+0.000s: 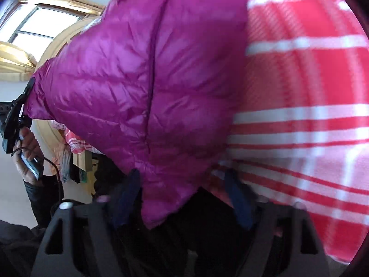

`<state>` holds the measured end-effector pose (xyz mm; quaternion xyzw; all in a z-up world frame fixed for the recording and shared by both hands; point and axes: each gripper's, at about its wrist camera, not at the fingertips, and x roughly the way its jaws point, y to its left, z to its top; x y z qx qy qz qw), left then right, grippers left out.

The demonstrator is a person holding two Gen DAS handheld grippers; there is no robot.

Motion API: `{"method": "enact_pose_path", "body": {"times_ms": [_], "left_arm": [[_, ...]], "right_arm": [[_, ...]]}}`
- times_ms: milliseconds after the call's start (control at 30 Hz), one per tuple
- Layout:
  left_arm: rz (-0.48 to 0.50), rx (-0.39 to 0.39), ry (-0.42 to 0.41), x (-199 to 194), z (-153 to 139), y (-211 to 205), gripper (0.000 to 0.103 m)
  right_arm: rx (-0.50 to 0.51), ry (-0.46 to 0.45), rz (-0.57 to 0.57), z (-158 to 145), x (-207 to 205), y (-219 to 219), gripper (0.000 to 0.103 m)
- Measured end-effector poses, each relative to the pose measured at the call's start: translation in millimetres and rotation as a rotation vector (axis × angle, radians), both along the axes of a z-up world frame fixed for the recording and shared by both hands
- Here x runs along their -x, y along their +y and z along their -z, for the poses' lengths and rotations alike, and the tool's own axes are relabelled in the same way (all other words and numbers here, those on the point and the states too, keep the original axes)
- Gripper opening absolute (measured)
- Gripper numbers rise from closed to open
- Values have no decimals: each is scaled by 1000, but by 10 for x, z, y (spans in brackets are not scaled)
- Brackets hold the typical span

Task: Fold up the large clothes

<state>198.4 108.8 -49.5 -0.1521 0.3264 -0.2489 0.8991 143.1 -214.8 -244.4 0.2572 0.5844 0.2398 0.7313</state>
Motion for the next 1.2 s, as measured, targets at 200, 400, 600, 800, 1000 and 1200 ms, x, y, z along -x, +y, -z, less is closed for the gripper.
{"method": "enact_pose_path", "body": {"times_ms": [200,400,600,800,1000,1200], "left_arm": [[72,43,-55,381,-352,66,6],[92,64,-119,485,-709,69,6],[59,-13,-93,-419,-649,-79,6],[-34,-32,5,-1698,-196,-86,10],[-105,16,183,-2380,232,-42,19],[-259,-90,130,-2267,218,182,55]], "right_arm": [[-23,-169,-36,-568,298,-69,7],[-156,-464,95,-1730,562,-675,7],[-165,-619,212,-2259,29,-896,7],[-105,-580,345,-2326,-1133,-1084,6],[-67,-437,442,-1927,-2298,-1245,6],[-48,-306,448,-1432,-2690,-1335,6]]}}
